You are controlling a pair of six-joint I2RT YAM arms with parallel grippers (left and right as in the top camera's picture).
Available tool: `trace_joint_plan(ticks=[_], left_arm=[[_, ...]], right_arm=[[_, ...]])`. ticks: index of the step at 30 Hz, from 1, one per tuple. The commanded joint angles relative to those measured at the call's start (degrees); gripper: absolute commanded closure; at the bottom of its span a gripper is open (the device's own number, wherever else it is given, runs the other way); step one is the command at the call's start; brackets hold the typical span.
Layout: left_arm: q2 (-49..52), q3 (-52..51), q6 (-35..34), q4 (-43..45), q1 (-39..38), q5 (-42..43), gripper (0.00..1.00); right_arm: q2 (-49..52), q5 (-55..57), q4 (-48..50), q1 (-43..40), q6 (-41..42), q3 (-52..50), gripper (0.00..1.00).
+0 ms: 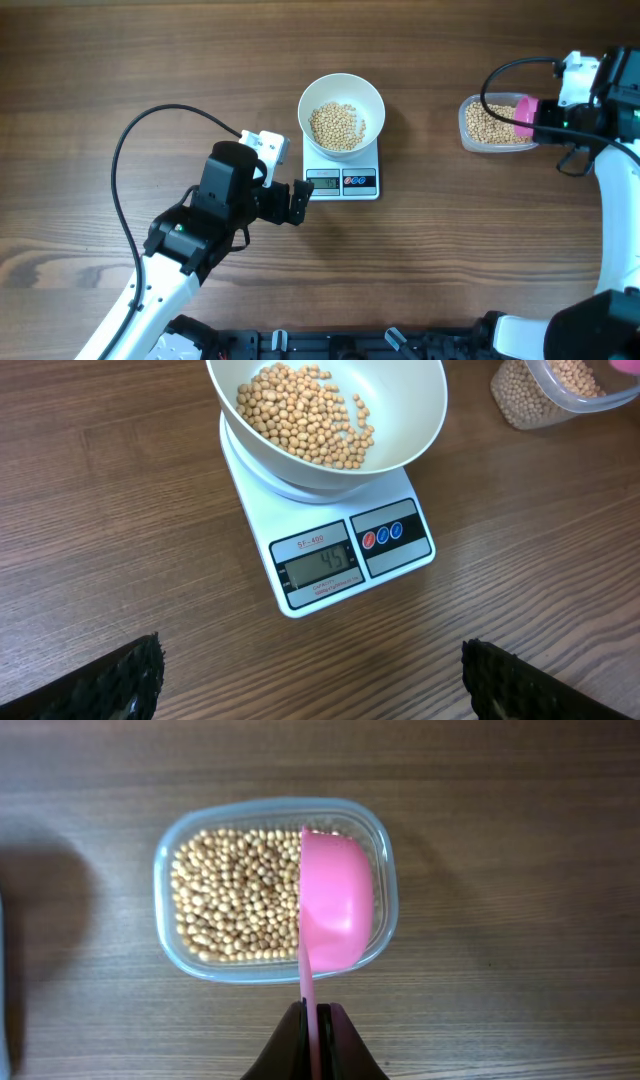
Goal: Scoop item into bowl and weigh 150g on scale
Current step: 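Lower the pink scoop into the soybean tub with the right gripper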
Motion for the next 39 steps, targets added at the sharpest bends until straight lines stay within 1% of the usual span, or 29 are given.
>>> trace_joint_plan(ticks=[1, 7, 14, 18, 23, 30, 35, 39], left_arm=[[-0.8, -0.2, 0.7, 0.2, 0.0, 0.2, 0.00], [-0.8, -0.2, 0.7, 0.2, 0.0, 0.2, 0.00], [-0.8, -0.2, 0.7, 0.2, 0.0, 0.2, 0.00], [-0.8, -0.2, 0.7, 0.2, 0.0, 0.2, 0.00], [-0.8, -0.2, 0.7, 0.2, 0.0, 0.2, 0.00], [-0.8, -0.2, 0.7, 0.2, 0.0, 0.2, 0.00], [-0.8, -0.2, 0.7, 0.2, 0.0, 0.2, 0.00], [-0.8, -0.2, 0.7, 0.2, 0.0, 0.2, 0.00]], right_arm=[[1.3, 1.6, 0.5, 0.4, -4.0, 0.2, 0.96], [3.6, 3.1, 1.5, 0.4, -4.6, 0.2, 0.96], [3.9, 5.0, 3.5, 0.6, -4.6, 0.2, 0.96], [4.3, 5.4, 3.8, 2.2, -6.1, 0.2, 0.96], [5.5, 11.8, 4.0, 4.8, -6.1, 0.2, 0.96], [7.9, 13.6, 4.0, 7.1, -6.0, 0.1, 0.96], [9.2, 13.3, 3.5, 9.1, -5.8, 0.1, 0.96], [11.0, 9.2, 2.5, 10.1, -5.9, 0.1, 0.96]])
